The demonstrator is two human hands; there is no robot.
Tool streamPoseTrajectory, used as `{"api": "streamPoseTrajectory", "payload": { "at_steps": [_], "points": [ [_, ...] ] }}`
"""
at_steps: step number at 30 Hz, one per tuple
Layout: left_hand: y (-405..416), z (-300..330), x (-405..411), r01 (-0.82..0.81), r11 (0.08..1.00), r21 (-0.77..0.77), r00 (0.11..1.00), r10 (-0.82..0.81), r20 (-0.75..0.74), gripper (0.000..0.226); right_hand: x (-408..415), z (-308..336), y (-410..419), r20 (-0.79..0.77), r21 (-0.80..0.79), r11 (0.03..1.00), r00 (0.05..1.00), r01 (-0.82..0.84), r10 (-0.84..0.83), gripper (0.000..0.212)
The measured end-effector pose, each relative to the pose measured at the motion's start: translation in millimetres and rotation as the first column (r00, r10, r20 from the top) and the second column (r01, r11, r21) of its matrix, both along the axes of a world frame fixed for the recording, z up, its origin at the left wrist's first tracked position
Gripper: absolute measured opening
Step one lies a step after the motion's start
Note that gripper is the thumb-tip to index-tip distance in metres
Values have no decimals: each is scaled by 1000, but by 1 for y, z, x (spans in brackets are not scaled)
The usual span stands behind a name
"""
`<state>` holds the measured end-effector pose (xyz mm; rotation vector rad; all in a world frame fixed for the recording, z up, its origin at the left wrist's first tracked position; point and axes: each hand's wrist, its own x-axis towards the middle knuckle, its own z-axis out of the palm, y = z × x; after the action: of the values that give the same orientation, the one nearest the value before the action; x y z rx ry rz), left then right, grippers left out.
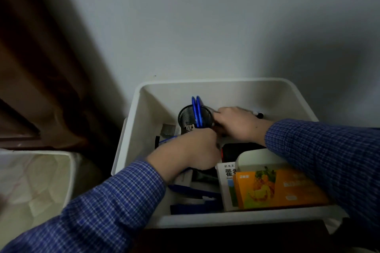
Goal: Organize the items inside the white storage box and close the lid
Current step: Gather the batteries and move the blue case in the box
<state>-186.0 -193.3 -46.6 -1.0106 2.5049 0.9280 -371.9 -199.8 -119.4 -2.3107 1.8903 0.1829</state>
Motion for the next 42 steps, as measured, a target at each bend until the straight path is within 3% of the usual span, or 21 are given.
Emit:
{"api": "streamPoseTrajectory", "payload": {
  "at_steps": [2,5,13,15,17,21,26,29,31,35,38,42],
  "points": [
    [8,-5,-12,-14,994,110,997,22,-75,20,0,-2,0,-2,52,999,1000,7,-7,35],
    [14,-14,-27,-1,981,196,999,10,-46,26,3,-5,-2,-41,125,991,999,40,-35,38],
    [9,-42,-36,-59,998,17,998,59,19,25,-1,-7,2,-38,116,992,998,-46,51,31],
    [10,-51,-35,-78,997,-22,997,78,24,42,-2,-9,2,-29,111,993,998,-47,51,29],
    [9,-55,-35,-97,994,44,993,100,-60,52,-2,-9,1,-25,116,993,999,-33,36,27],
    [7,-53,-37,-96,962,254,973,145,-182,47,-1,-8,-2,1,137,990,1000,29,-29,27],
    [9,-52,-35,-7,939,344,992,49,-113,85,3,-5,0,6,117,991,998,62,-63,15],
    [6,-50,-34,-20,939,343,998,41,-55,95,6,-5,0,-13,109,991,997,79,-78,16],
    [3,-50,-35,-62,928,367,998,67,-1,88,7,-3,-1,-22,110,988,995,104,-102,17],
    [1,-56,-39,-255,871,421,966,250,69,45,9,-2,-2,-19,113,985,992,127,-125,22],
    [-1,-56,-41,-277,877,394,960,273,67,41,9,-3,-2,-37,99,986,991,131,-128,12],
    [-1,-54,-42,-249,893,374,968,215,131,43,8,-4,-1,17,113,977,983,180,-183,20]
  ]
}}
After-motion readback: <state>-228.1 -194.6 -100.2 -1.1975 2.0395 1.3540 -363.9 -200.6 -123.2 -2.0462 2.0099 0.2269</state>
